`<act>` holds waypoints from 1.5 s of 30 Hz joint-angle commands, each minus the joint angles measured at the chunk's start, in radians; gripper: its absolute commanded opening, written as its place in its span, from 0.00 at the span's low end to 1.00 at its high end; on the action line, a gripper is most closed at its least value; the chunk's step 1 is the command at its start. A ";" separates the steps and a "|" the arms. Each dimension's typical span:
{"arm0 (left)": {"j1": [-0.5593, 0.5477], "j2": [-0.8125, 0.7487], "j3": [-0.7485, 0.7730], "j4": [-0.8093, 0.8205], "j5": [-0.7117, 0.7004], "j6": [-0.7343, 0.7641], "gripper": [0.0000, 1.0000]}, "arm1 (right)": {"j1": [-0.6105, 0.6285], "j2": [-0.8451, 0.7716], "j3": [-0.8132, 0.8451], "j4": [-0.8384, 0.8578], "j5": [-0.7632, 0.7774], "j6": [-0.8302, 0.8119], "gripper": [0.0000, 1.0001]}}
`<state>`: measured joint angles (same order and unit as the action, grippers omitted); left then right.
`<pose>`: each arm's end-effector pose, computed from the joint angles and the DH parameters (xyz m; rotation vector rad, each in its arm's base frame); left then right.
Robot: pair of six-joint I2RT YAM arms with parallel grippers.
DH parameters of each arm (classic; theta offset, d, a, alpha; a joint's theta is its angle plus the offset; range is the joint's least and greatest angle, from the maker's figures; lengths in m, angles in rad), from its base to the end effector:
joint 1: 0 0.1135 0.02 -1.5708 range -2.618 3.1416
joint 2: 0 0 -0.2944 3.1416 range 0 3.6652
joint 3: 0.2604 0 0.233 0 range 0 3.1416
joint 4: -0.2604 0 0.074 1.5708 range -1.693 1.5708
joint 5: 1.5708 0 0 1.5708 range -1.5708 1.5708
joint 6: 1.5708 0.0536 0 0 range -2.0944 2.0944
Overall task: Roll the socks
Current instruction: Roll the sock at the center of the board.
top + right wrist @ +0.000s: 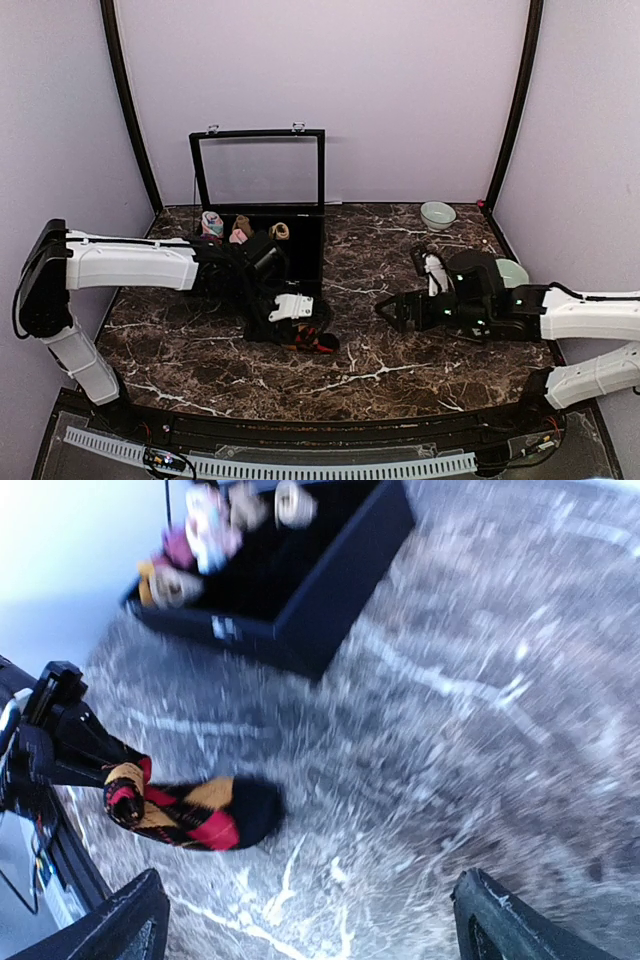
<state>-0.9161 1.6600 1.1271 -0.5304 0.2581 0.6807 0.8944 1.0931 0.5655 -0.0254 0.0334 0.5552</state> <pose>0.1912 -0.2715 0.2341 1.9509 1.7769 -0.4202 0.1378 0.1688 0.2464 -0.3568 2.2070 0.7990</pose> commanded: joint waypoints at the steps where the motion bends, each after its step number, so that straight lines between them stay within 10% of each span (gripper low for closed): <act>1: 0.039 -0.110 0.130 -0.125 0.170 -0.053 0.00 | -0.006 -0.188 -0.089 0.121 0.120 -0.048 0.99; 12: 0.107 -0.059 0.447 -0.296 0.565 -0.153 0.00 | 0.014 -0.034 0.130 0.378 -0.332 -0.167 0.96; 25: 0.111 -0.103 0.393 -0.375 0.659 -0.156 0.00 | 0.152 0.161 0.366 0.337 -0.448 -0.224 0.87; 45: 0.111 -0.158 0.352 -0.501 0.902 -0.013 0.01 | 0.201 0.241 0.448 0.217 -0.483 -0.241 0.10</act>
<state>-0.8047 1.5532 1.4895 -0.9546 1.0451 0.5957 1.0935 1.3334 0.9871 0.2127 -0.4358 0.3141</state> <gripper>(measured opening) 0.066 0.154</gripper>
